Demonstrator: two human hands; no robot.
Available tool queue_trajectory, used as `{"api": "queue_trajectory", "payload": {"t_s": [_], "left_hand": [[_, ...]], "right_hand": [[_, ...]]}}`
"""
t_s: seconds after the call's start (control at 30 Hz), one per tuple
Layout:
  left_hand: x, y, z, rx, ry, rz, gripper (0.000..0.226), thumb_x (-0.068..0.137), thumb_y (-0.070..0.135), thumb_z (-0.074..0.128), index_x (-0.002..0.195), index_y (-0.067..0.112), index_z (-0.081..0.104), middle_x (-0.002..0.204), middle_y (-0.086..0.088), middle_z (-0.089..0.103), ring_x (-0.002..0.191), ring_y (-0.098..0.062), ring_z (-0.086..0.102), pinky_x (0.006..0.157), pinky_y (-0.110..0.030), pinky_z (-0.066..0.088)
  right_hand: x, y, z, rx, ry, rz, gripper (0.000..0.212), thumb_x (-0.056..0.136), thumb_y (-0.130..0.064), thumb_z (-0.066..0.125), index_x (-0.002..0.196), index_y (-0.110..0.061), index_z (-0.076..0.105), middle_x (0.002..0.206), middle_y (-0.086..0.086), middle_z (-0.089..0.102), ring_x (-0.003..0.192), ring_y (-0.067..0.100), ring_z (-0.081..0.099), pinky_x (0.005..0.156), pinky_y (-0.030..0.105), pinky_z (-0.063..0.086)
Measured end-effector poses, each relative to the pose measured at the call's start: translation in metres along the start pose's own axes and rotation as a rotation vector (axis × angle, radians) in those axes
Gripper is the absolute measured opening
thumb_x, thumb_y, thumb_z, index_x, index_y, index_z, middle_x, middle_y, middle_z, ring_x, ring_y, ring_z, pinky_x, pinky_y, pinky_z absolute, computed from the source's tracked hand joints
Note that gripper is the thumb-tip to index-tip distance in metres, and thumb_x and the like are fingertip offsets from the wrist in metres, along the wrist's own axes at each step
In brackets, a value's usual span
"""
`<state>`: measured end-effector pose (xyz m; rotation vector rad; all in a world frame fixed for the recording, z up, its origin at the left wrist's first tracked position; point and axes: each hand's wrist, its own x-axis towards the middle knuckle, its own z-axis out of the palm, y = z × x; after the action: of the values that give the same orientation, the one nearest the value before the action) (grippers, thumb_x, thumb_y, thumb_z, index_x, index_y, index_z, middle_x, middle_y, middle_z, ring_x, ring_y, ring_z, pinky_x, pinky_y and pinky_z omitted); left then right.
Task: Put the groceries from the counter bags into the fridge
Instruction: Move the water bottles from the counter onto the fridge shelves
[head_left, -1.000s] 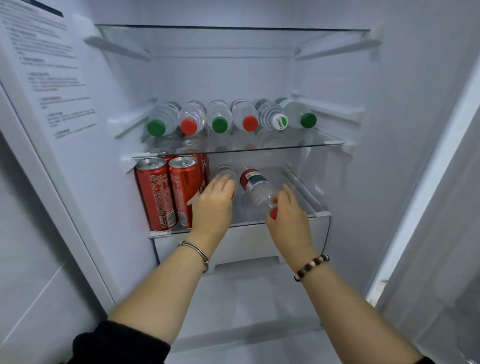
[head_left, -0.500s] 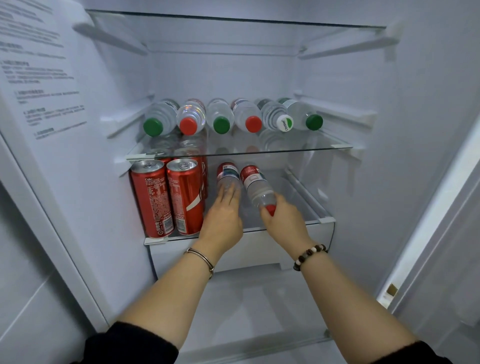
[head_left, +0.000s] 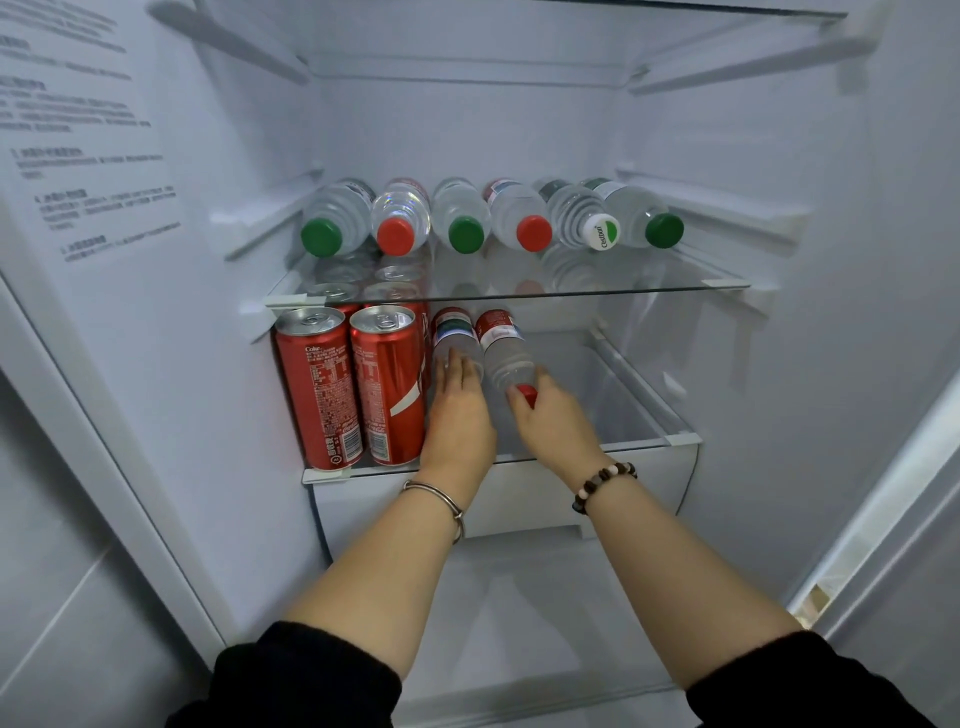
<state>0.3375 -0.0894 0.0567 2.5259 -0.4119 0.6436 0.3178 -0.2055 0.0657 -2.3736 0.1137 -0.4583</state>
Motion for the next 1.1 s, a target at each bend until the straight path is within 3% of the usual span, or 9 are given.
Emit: {"api": "queue_trajectory", "payload": {"t_s": [0.13, 0.27, 0.43, 0.57, 0.7, 0.83, 0.97, 1.1], "left_hand": [[0.002, -0.001, 0.003, -0.008, -0.015, -0.032, 0.073, 0.083, -0.006, 0.05, 0.147, -0.003, 0.015, 0.156, -0.018, 0.01, 0.146, -0.028, 0.003, 0.119, -0.033, 0.01], [0.002, -0.003, 0.004, -0.025, -0.013, -0.026, 0.074, 0.082, -0.007, 0.053, 0.146, -0.002, 0.017, 0.157, -0.018, 0.01, 0.146, -0.027, 0.002, 0.119, -0.034, 0.011], [-0.002, -0.002, 0.005, -0.091, 0.058, -0.037, 0.065, 0.084, -0.012, 0.045, 0.145, -0.001, 0.025, 0.156, -0.016, 0.015, 0.146, -0.026, 0.007, 0.119, -0.034, 0.013], [-0.002, -0.003, 0.008, -0.077, 0.112, -0.019, 0.059, 0.088, -0.006, 0.046, 0.144, 0.0, 0.028, 0.155, -0.016, 0.02, 0.145, -0.026, 0.012, 0.119, -0.033, 0.014], [-0.006, -0.001, 0.004, -0.062, 0.122, 0.016, 0.047, 0.087, -0.004, 0.044, 0.134, -0.003, 0.044, 0.144, -0.02, 0.039, 0.139, -0.031, 0.03, 0.116, -0.035, 0.023], [-0.017, 0.001, -0.005, 0.003, 0.151, 0.182, 0.051, 0.073, 0.011, 0.033, 0.113, -0.005, 0.06, 0.116, -0.021, 0.061, 0.115, -0.035, 0.055, 0.103, -0.038, 0.039], [-0.028, 0.003, -0.012, 0.053, 0.118, 0.297, 0.048, 0.075, 0.015, 0.039, 0.116, 0.001, 0.06, 0.119, -0.014, 0.06, 0.12, -0.032, 0.05, 0.097, -0.043, 0.044], [-0.048, 0.012, -0.005, 0.024, 0.087, 0.386, 0.043, 0.08, 0.013, 0.05, 0.121, 0.005, 0.059, 0.135, -0.014, 0.052, 0.134, -0.032, 0.037, 0.108, -0.05, 0.031]], "right_hand": [[0.012, 0.001, 0.0, 0.122, -0.07, 0.037, 0.047, 0.094, -0.036, 0.05, 0.133, -0.013, 0.041, 0.114, 0.009, 0.061, 0.103, 0.028, 0.059, 0.079, 0.032, 0.046], [0.016, 0.003, -0.001, 0.196, -0.096, 0.03, 0.065, 0.093, -0.034, 0.053, 0.147, -0.017, 0.022, 0.131, 0.008, 0.054, 0.117, 0.026, 0.054, 0.094, 0.034, 0.044], [0.016, 0.002, -0.003, 0.24, -0.091, 0.016, 0.061, 0.093, -0.028, 0.056, 0.146, -0.017, 0.028, 0.135, 0.009, 0.051, 0.119, 0.023, 0.052, 0.09, 0.026, 0.039], [0.014, 0.003, 0.004, 0.139, -0.033, 0.009, 0.06, 0.094, -0.033, 0.052, 0.146, -0.019, 0.027, 0.133, 0.01, 0.054, 0.118, 0.027, 0.053, 0.095, 0.033, 0.043], [0.011, 0.004, 0.006, 0.107, -0.014, 0.019, 0.062, 0.093, -0.041, 0.051, 0.146, -0.02, 0.028, 0.134, 0.008, 0.054, 0.119, 0.025, 0.053, 0.097, 0.038, 0.046], [-0.002, 0.005, -0.005, 0.194, -0.009, 0.048, 0.05, 0.095, -0.039, 0.049, 0.138, -0.013, 0.043, 0.131, 0.008, 0.056, 0.12, 0.021, 0.053, 0.097, 0.033, 0.043], [-0.031, 0.011, -0.013, 0.151, 0.058, 0.036, 0.045, 0.096, -0.035, 0.048, 0.135, -0.011, 0.047, 0.135, 0.007, 0.053, 0.125, 0.019, 0.048, 0.102, 0.032, 0.039], [-0.077, 0.023, -0.022, 0.061, 0.244, 0.011, 0.039, 0.096, -0.025, 0.048, 0.132, -0.008, 0.049, 0.136, 0.006, 0.05, 0.126, 0.02, 0.045, 0.103, 0.027, 0.034]]}}
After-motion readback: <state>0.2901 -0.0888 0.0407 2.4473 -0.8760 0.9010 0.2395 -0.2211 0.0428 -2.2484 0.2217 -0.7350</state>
